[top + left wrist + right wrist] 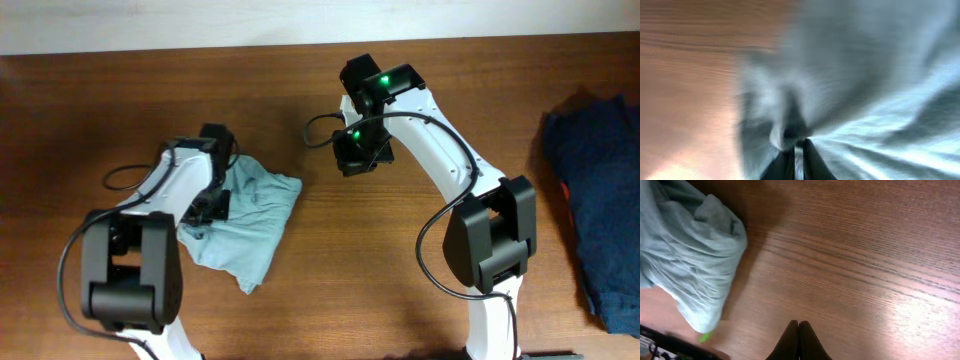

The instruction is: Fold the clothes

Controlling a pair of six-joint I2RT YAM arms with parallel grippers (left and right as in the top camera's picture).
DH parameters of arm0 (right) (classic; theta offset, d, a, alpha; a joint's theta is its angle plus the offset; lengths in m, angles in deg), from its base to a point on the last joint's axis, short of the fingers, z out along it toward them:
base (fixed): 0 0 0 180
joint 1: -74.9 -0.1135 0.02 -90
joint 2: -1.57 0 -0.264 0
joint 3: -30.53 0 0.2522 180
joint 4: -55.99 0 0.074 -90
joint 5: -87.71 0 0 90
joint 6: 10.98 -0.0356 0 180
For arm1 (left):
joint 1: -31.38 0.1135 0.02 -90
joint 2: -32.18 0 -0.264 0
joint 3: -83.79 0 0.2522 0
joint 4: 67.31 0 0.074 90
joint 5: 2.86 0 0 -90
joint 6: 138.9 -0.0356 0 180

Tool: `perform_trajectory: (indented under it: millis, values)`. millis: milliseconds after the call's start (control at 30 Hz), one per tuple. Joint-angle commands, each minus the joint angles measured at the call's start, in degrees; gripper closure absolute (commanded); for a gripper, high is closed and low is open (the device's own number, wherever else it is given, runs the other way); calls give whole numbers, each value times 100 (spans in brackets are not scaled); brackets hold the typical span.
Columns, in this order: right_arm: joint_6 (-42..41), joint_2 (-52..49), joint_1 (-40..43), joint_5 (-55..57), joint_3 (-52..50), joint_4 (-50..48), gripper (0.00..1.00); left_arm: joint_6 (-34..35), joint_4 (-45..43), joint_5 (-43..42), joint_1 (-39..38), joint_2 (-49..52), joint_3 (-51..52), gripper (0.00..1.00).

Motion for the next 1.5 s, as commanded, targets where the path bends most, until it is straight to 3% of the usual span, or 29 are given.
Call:
perform_trajectory:
  millis: [0,100,300,367,467,533,667,800,967,1067,1300,1467]
  values:
    - [1340,44,15,-909,37,26,96,109,-13,107,0,-634,-308,82]
    - [1552,39,-103,-1488,33,-46,96,33,-4,9,15,-809,-319,80]
    - [719,11,-557,-1460,-481,-1141,96,33,-33,-146,142,-807,-317,80]
    - [590,9,-758,-1462,-800,-1585,96,-382,-179,-931,214,-807,-317,79]
    - [597,9,-1115,-1460,-1241,-2227,96,-2033,-636,-3185,229,-782,-295,77]
    - [595,9,-1283,-1456,-1397,-2542,96,-2540,-813,-3683,229,-695,-295,77]
    - [295,4,-1462,-1051,-1655,-3069,96,-2649,-1123,-3604,229,-284,-295,78]
    - [116,-2,-1504,-675,-2225,-3960,96,-2643,-1491,-3412,243,330,-295,87]
    - [-208,-2,-1497,0,-2992,-4677,96,-2538,-1784,-2935,243,817,-295,87]
    - [-398,-2,-1462,439,-3169,-4500,96,-2535,-2004,-2872,240,802,-308,80]
    - [-800,0,-1119,520,-3169,-3915,96,-2538,-2164,-2756,243,798,-758,50]
    - [-876,9,-782,428,-3069,-3576,96,-2535,-1952,-2374,243,796,-1161,45]
